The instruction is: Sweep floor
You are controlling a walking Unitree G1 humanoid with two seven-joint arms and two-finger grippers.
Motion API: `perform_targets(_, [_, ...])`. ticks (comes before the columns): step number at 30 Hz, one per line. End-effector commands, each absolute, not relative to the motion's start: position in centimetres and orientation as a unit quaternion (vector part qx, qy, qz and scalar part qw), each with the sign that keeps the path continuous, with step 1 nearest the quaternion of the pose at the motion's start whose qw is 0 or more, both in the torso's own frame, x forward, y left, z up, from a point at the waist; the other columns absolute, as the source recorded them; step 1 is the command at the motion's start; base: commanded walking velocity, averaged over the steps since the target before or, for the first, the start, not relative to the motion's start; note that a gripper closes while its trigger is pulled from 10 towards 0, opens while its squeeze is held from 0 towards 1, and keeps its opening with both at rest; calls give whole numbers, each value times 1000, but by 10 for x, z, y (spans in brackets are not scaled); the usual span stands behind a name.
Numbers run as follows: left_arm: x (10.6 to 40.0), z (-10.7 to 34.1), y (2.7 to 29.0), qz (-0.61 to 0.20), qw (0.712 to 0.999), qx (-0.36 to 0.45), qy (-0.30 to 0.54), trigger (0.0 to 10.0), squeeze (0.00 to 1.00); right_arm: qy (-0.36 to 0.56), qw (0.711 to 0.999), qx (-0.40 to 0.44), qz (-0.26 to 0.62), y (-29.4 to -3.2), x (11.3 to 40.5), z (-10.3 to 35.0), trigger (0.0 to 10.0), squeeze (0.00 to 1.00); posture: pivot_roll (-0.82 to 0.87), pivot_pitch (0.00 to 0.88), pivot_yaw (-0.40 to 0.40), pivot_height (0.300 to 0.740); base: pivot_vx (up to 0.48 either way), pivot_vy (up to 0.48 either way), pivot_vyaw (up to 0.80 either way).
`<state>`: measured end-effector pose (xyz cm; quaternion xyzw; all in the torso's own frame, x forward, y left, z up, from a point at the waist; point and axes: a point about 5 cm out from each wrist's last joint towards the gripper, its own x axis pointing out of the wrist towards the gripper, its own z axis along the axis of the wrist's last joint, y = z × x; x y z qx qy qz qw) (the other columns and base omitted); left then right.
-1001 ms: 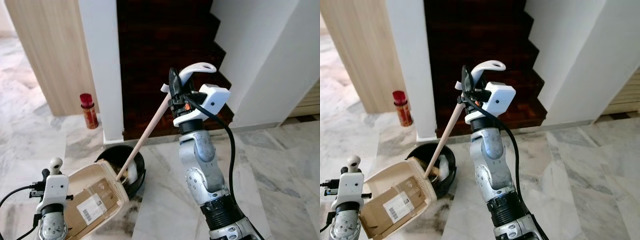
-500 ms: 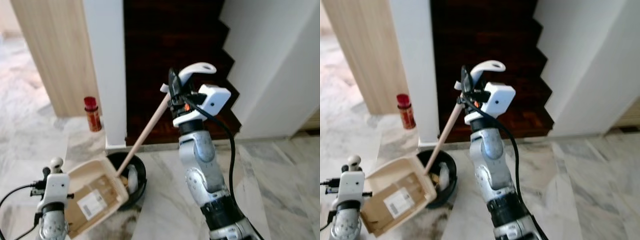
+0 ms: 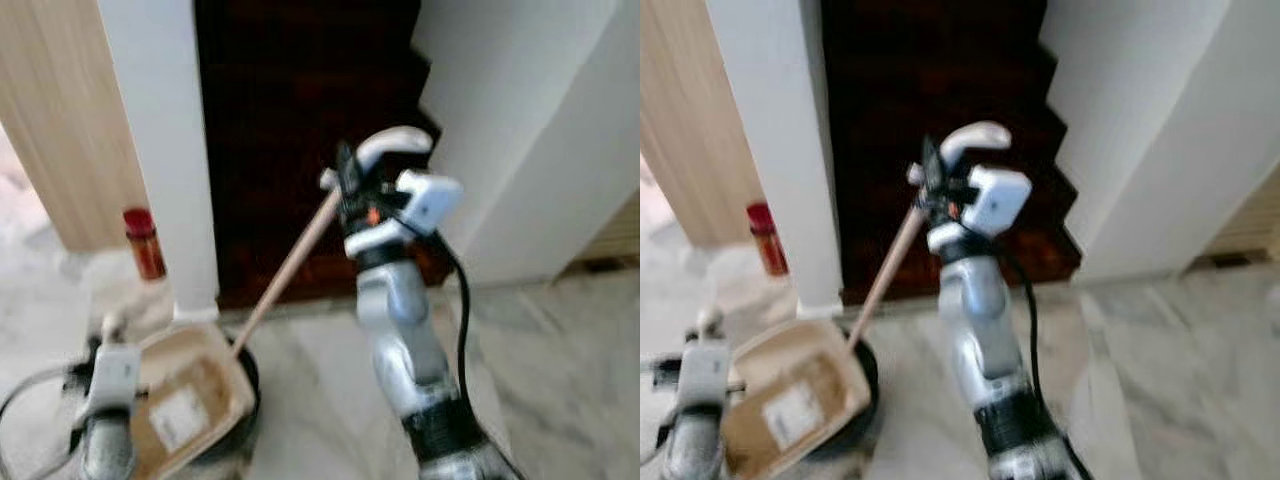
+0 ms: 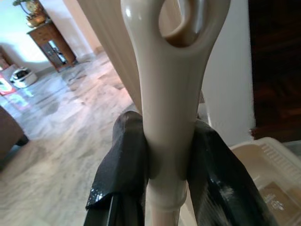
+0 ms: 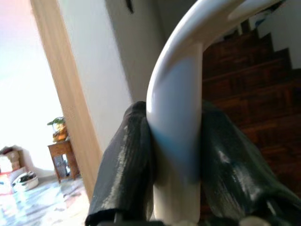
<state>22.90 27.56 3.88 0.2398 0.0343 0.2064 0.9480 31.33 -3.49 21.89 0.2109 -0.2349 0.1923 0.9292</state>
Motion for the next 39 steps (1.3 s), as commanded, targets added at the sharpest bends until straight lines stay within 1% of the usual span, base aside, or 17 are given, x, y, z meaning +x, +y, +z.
perform_targets(1, [233,40,269,198,950,241,26,10000,0,-263,906,274,186,-24,307,238,10000,0,136,0,-75,740,337,0,425])
perform_targets(6, [233,42,269,198,950,241,19,10000,0,-264,906,272,188,-23,307,239,10000,0,137,0,-75,740,232,0,695])
perform_targets(12, [233,43,267,192,951,240,14,10000,0,-265,904,281,184,-25,306,239,10000,0,135,0,-73,740,0,0,0])
perform_targets(20, [234,42,266,189,952,240,13,10000,0,-322,895,268,153,-35,302,254,10000,0,131,0,-70,740,0,0,0])
perform_targets(22, [235,42,266,188,952,240,13,10000,0,-345,890,256,155,-36,298,261,10000,0,133,0,-71,740,0,0,0])
perform_targets(31, [236,42,265,185,953,240,12,10000,0,-396,873,229,167,-32,286,275,10000,0,134,0,-70,740,0,0,0])
perform_targets(33, [236,43,265,185,953,241,11,10000,0,-415,865,223,174,-31,281,281,10000,0,134,0,-71,740,0,0,0])
perform_targets(39, [237,43,265,185,953,241,11,10000,0,-448,851,204,182,-32,272,288,10000,0,135,0,-70,740,0,0,0])
